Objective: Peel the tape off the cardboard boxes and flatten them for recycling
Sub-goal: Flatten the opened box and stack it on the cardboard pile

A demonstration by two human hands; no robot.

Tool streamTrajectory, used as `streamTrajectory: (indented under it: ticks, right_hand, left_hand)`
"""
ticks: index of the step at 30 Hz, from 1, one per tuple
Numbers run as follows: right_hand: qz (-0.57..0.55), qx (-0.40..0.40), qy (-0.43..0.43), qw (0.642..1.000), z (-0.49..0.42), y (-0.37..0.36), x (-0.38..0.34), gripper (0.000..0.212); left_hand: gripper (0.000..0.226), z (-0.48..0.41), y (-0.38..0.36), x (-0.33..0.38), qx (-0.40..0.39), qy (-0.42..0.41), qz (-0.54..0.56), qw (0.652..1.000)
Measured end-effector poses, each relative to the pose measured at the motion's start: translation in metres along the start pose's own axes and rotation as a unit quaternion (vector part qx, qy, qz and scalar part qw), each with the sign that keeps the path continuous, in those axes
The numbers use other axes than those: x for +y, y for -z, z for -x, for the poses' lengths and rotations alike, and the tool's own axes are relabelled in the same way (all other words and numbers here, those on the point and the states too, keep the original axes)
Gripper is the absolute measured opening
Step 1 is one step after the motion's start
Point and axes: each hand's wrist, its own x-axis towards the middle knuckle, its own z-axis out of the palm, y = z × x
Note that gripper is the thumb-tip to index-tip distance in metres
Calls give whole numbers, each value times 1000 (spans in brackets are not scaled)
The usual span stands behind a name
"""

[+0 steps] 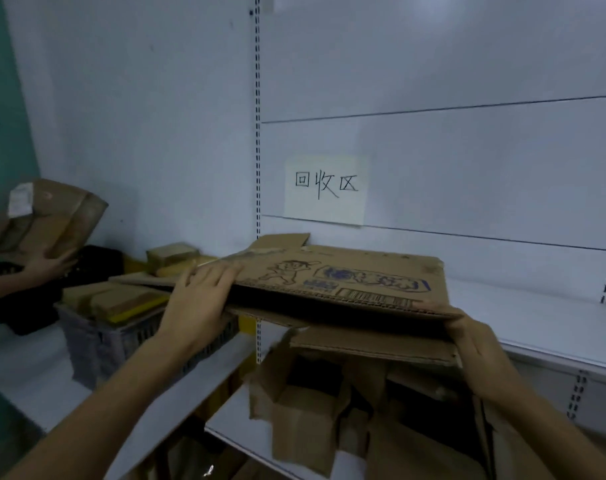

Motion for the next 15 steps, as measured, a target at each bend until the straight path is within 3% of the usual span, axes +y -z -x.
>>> streamTrajectory:
  ticks: [2,6,9,12,13,15]
  right_hand:
    - [24,-18,-3,1000,4,3,2,48]
    - [73,-25,12,997,14,2,6,55]
    - [84,-14,-12,996,16,-3,-1,42]
    - [114,10,-17,993,21,0,-7,29]
    - [122,1,-46,991,21,-1,-9,33]
    - [106,-13,-76,991,19,-1,-3,48]
  left_hand:
    - [82,6,-9,-2,34,-53,-4,998]
    - [62,5,-9,19,87,-134,51,986]
    - [52,6,-7,29,109,-121,74,984]
    - [59,0,-16,26,84,-88,86,989]
    - [54,0,-27,21,66,-95,73,991]
    - [22,-3,-48,14,27,-81,109,990]
